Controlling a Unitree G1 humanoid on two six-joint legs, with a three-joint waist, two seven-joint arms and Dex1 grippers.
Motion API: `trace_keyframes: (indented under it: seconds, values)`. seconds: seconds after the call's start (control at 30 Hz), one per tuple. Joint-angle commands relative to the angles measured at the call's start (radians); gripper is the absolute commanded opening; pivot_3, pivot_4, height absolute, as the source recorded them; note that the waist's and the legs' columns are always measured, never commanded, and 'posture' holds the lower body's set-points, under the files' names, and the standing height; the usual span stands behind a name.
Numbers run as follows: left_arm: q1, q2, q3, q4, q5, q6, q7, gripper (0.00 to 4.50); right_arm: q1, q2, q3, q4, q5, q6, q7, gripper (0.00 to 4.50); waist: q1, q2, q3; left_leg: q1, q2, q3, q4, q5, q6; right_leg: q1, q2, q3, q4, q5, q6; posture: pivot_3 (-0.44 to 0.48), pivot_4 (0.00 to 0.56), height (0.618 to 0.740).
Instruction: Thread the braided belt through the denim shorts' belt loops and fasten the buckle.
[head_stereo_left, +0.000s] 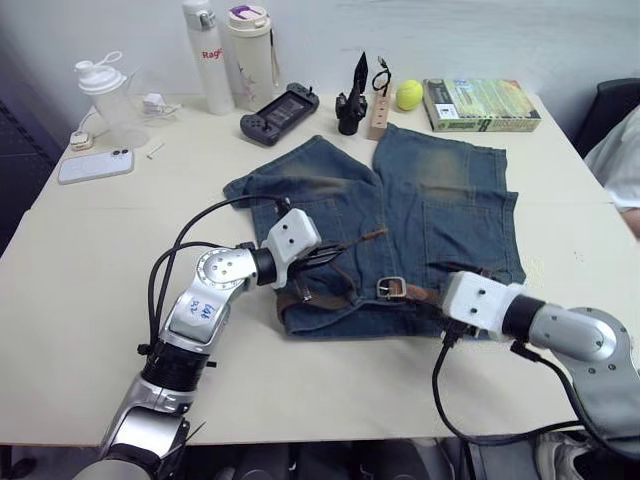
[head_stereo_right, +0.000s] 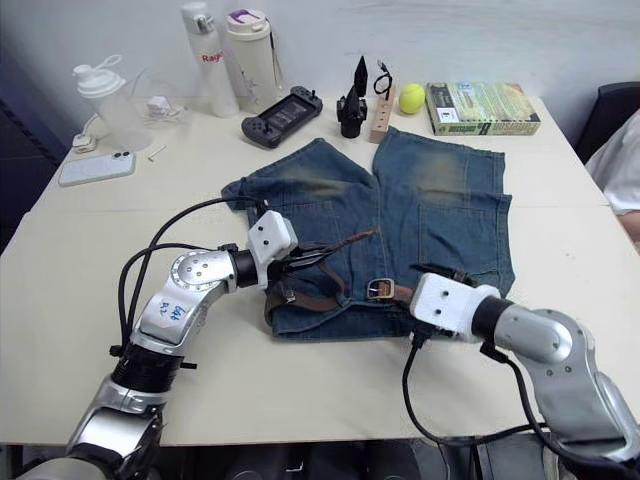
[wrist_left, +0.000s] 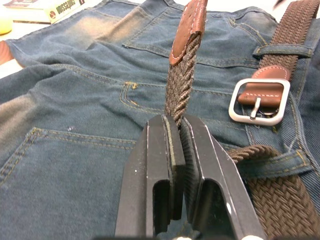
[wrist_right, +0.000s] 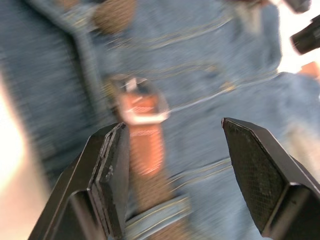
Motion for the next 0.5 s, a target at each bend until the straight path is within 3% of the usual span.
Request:
trace_keyframes:
  seconds: [0.03, 0.5]
  values:
    - [-0.038, 0.003, 0.049, -0.018, -0.013, -0.012, 0.024, 0.0, 0.004, 0.04, 0.012, -0.03, -0.014, 0.016, -0.064, 3.16, 0.0, 0.0, 0.0, 0.0, 0.0, 0.0, 0.0, 0.0, 0.0, 0.0, 0.0, 0.0, 0.0, 0.0, 0.0, 0.0, 0.15, 0.724]
    - [-0.06, 0.026, 0.048, -0.019, -0.025, -0.005, -0.012, 0.0, -0.033, 0.101, 0.109, 0.042, -0.137, 0.053, -0.201, 3.16, 0.001, 0.0, 0.0, 0.0, 0.0, 0.0, 0.0, 0.0, 0.0, 0.0, 0.0, 0.0, 0.0, 0.0, 0.0, 0.0, 0.15, 0.724]
